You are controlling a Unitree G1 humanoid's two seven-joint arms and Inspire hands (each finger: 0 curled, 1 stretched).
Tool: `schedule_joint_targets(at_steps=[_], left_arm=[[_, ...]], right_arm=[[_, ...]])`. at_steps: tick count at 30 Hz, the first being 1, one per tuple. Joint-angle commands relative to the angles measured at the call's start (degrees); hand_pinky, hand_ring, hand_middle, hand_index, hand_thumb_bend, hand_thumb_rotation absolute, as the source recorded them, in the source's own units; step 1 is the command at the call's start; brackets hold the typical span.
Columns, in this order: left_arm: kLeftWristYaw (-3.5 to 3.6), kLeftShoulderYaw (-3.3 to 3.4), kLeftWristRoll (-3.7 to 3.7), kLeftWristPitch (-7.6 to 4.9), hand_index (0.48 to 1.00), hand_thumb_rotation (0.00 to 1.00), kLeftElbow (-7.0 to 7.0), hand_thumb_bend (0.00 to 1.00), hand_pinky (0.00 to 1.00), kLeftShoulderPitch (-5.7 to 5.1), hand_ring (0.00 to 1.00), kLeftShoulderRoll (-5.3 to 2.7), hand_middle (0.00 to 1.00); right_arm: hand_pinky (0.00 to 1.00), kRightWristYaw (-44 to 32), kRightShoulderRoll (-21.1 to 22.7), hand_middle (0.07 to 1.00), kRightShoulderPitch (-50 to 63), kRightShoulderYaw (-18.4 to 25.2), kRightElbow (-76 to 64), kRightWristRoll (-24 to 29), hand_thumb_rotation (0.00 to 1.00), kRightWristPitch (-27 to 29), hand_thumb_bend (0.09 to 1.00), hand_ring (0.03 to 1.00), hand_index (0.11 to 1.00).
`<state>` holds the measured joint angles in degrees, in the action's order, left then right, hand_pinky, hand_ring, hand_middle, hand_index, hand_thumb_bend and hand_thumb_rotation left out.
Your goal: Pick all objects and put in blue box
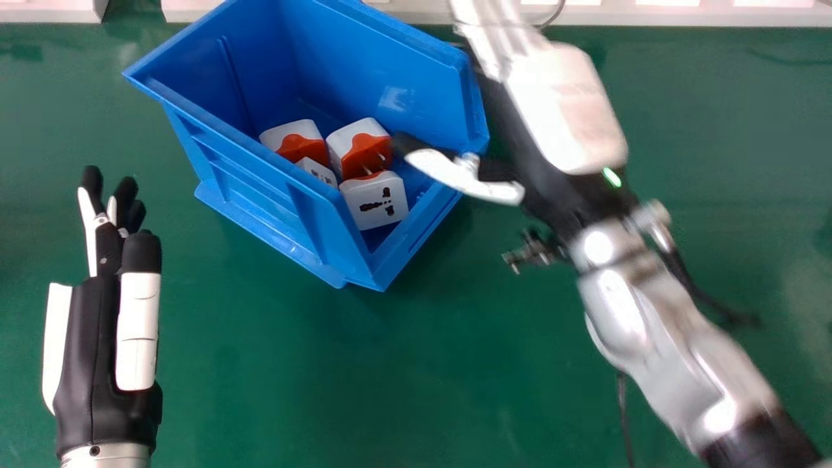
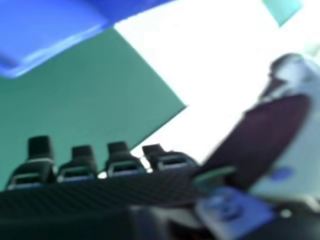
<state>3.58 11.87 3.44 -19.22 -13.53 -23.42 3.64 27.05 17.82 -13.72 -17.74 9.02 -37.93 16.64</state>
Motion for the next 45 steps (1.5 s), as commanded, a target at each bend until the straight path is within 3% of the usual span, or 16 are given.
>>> schedule_joint_targets(at_steps=[1, 5, 8, 14, 17, 20, 25, 29, 31, 35, 41, 43, 45], left_arm=[[0.15, 0.42, 0.23, -0.51, 1.000, 1.00, -0.90, 0.88, 1.00, -0.35, 1.00, 0.53, 1.00], [-0.18, 0.72, -0.18, -1.23, 1.000, 1.00, -0.52, 0.86, 1.00, -0.67, 1.00, 0.36, 1.00], [0.19, 0.80, 0.31, -1.46, 1.000, 1.00, -0.17, 0.86, 1.00, -0.83, 1.00, 0.44, 1.00], [0.77, 0.85, 0.52, -2.25, 1.000, 1.00, -0.16, 0.86, 1.00, -1.39, 1.00, 0.57, 1.00], [0.90, 0.86, 0.23, -2.87, 1.000, 1.00, -0.39, 0.86, 1.00, -1.96, 1.00, 0.63, 1.00], [1.34, 0.81, 0.73, -3.72, 1.000, 1.00, -0.35, 0.85, 1.00, -2.51, 1.00, 0.48, 1.00], [1.53, 0.61, 0.58, -4.83, 1.000, 1.00, -0.04, 0.85, 1.00, -3.27, 1.00, 0.12, 1.00], [1.44, 0.58, 0.70, -6.20, 1.000, 1.00, 1.42, 0.84, 1.00, -2.75, 1.00, -0.01, 1.00], [1.75, 0.57, 1.30, -6.71, 1.000, 1.00, 1.69, 0.83, 1.00, -2.71, 1.00, 0.07, 1.00], [2.49, 1.05, 2.57, -6.21, 1.000, 1.00, 1.59, 0.84, 1.00, -1.90, 1.00, 1.04, 1.00], [3.42, 2.15, 3.65, -5.21, 1.000, 0.99, 2.62, 0.83, 1.00, 1.21, 1.00, 3.01, 1.00], [3.28, 2.19, 3.56, -4.40, 1.000, 0.98, 2.39, 0.84, 1.00, 1.92, 1.00, 3.32, 1.00], [2.87, 2.39, 2.93, -3.88, 1.000, 0.98, 2.55, 0.85, 1.00, 2.80, 1.00, 3.51, 1.00]], right_arm=[[0.94, 0.42, 0.55, 1.000, 5.81, 3.43, -6.06, 3.40, 0.75, 2.46, 0.337, 1.000, 1.000], [0.96, 1.16, -0.65, 1.000, 15.31, 7.68, -10.50, 6.78, 0.91, 4.77, 0.352, 1.000, 1.000], [0.97, 0.24, -2.52, 1.000, 20.73, 10.52, -11.69, 11.54, 0.98, 6.02, 0.354, 1.000, 1.000], [1.00, -4.81, -6.76, 1.000, 26.54, 14.11, -13.11, 21.44, 1.00, 4.84, 0.462, 1.000, 1.000], [0.99, -7.43, -8.66, 1.000, 27.69, 15.38, -14.07, 25.37, 1.00, 3.36, 0.511, 1.000, 1.000], [0.97, -10.78, -9.54, 1.000, 29.20, 16.39, -16.34, 28.40, 1.00, 0.28, 0.602, 1.000, 1.000], [1.00, -16.32, -9.32, 1.000, 30.91, 17.86, -19.85, 31.84, 1.00, -3.72, 0.625, 1.000, 1.000], [1.00, -20.33, -9.07, 1.000, 30.62, 19.11, -20.47, 34.65, 1.00, -4.57, 0.510, 1.000, 1.000], [1.00, -21.88, -9.02, 1.000, 30.43, 19.58, -20.61, 35.47, 1.00, -4.61, 0.477, 1.000, 1.000], [1.00, -24.40, -9.36, 1.000, 29.03, 19.87, -20.72, 36.62, 1.00, -5.53, 0.462, 1.000, 1.000], [1.00, -25.34, -11.81, 1.000, 25.72, 18.78, -18.72, 36.29, 1.00, -5.72, 0.437, 1.000, 1.000], [1.00, -25.47, -12.31, 1.000, 25.02, 18.34, -18.02, 35.69, 1.00, -5.89, 0.431, 1.000, 1.000], [1.00, -25.50, -12.99, 1.000, 24.08, 18.00, -16.94, 35.50, 1.00, -6.11, 0.415, 1.000, 1.000]])
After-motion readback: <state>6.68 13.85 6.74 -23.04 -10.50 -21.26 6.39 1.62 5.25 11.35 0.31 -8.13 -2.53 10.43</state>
